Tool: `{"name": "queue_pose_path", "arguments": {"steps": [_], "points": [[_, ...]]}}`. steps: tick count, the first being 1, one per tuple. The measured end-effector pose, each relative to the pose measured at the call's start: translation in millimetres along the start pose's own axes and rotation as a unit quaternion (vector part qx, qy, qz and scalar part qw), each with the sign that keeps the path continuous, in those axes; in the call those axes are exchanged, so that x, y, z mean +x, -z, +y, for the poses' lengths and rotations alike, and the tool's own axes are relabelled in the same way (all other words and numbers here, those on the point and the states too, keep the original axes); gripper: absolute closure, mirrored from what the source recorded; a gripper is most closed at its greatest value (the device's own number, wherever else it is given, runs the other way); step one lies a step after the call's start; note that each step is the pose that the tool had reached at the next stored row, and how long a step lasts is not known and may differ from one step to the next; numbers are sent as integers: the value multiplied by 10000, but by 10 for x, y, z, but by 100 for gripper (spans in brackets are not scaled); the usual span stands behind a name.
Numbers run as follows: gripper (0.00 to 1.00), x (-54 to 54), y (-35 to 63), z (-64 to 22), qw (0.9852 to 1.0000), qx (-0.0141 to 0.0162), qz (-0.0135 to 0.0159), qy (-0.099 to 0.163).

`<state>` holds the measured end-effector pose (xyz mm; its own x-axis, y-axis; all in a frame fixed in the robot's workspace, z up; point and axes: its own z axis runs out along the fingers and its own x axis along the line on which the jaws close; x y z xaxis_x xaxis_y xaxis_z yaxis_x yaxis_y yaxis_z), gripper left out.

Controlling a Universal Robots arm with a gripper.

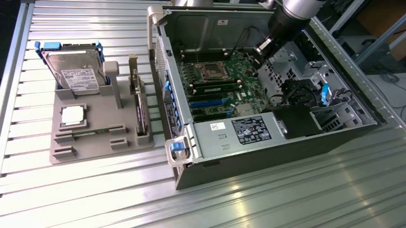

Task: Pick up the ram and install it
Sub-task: 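Press down the ram until it locks into place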

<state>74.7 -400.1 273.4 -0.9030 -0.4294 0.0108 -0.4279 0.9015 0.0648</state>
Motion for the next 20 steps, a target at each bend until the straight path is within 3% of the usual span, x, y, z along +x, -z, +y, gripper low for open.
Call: {"name": "queue_pose_path", "arguments": {"steps": [4,11,17,18,20], "points": [[89,0,-1,0,9996,-3,-18,-273],[89,0,-3,0,9975,-7,-46,-703],[89,0,-5,0,9936,-12,-73,-1126],[89,0,-6,0,9925,-13,-79,-1221],[89,0,-8,-1,9887,-16,-97,-1495]]}}
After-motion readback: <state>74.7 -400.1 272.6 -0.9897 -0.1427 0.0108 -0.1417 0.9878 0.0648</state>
